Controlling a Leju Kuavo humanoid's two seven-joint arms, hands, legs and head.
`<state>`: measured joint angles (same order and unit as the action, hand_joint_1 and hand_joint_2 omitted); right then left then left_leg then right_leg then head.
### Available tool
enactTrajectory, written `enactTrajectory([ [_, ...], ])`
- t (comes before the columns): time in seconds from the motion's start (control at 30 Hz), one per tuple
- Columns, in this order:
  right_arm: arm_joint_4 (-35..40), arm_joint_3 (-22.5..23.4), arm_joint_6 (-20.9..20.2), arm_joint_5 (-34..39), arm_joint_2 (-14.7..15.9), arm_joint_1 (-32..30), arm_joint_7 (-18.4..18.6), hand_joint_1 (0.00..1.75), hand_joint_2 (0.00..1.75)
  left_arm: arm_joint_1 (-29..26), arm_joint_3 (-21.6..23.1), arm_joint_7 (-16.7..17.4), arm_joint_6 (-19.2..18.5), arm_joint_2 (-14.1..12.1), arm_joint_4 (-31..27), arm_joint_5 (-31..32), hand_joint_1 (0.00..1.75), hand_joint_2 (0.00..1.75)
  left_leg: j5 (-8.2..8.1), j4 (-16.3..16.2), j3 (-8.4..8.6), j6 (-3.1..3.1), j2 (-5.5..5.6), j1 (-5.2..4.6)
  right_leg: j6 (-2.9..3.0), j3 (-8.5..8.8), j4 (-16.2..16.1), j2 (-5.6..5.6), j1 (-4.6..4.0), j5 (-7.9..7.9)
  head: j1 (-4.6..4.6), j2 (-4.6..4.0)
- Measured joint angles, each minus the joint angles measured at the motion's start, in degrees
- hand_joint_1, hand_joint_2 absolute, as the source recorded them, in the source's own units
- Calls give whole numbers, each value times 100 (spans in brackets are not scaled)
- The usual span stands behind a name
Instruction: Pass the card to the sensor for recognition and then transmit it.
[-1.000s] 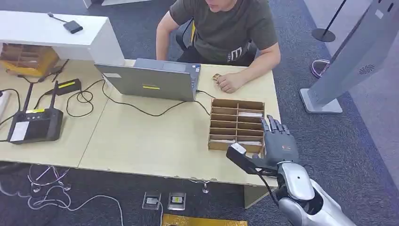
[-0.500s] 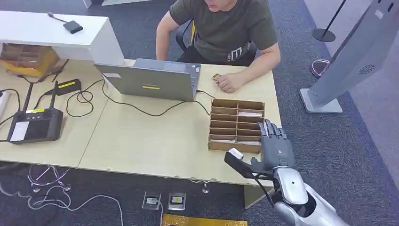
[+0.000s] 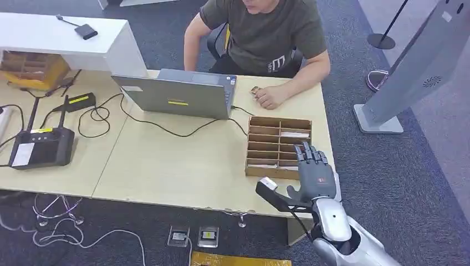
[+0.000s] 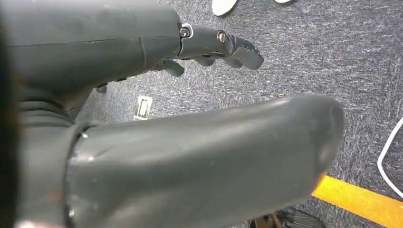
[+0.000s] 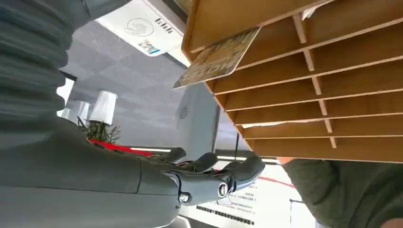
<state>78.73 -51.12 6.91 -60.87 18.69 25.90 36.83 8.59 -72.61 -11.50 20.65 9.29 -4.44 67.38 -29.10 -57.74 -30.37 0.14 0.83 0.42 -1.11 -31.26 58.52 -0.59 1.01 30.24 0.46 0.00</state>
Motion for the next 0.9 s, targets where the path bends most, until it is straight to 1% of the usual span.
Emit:
enactTrajectory([
  [0.17, -175, -7, 94, -53, -65, 21, 35, 0, 175, 0, 0, 0, -17, 0, 0, 35, 0, 0, 0, 0, 0, 0, 0, 0, 0, 0, 0, 0, 0, 0, 0, 0],
  [0.47, -415, -4, 107, -90, -94, 21, 48, 0, 175, 0, -2, 0, -50, 0, 0, 57, 0, 0, 0, 0, -2, 0, 0, 0, 0, -1, 0, 0, 0, 0, 0, 0],
  [0.7, -601, 4, -11, -265, -197, 20, 57, 0, 175, -1, -20, 0, -68, 0, 0, 70, 0, 0, 0, 0, -1, 0, 0, 0, 0, -1, 0, 0, 0, 0, 0, 0],
  [0.73, -601, 7, -28, -293, -216, 18, 57, 159, 175, -1, -20, 0, -59, 0, 0, 59, 0, 0, 0, 0, -1, 0, 0, 0, 0, -1, 0, 0, 0, 0, 0, 0],
  [0.77, -605, 13, -37, -299, -229, 17, 52, 175, 175, -1, -20, 0, -48, 0, 0, 37, 0, 0, 0, 0, -1, 0, 0, 0, 0, -1, 0, 0, 0, 0, 0, 0],
  [0.9, -618, 35, -39, -245, -297, 8, -101, 175, 175, -1, -15, 2, -4, 0, 0, -33, 0, 0, 0, 0, 0, 0, 0, 0, 0, -1, 0, 0, 0, 0, 0, 0],
])
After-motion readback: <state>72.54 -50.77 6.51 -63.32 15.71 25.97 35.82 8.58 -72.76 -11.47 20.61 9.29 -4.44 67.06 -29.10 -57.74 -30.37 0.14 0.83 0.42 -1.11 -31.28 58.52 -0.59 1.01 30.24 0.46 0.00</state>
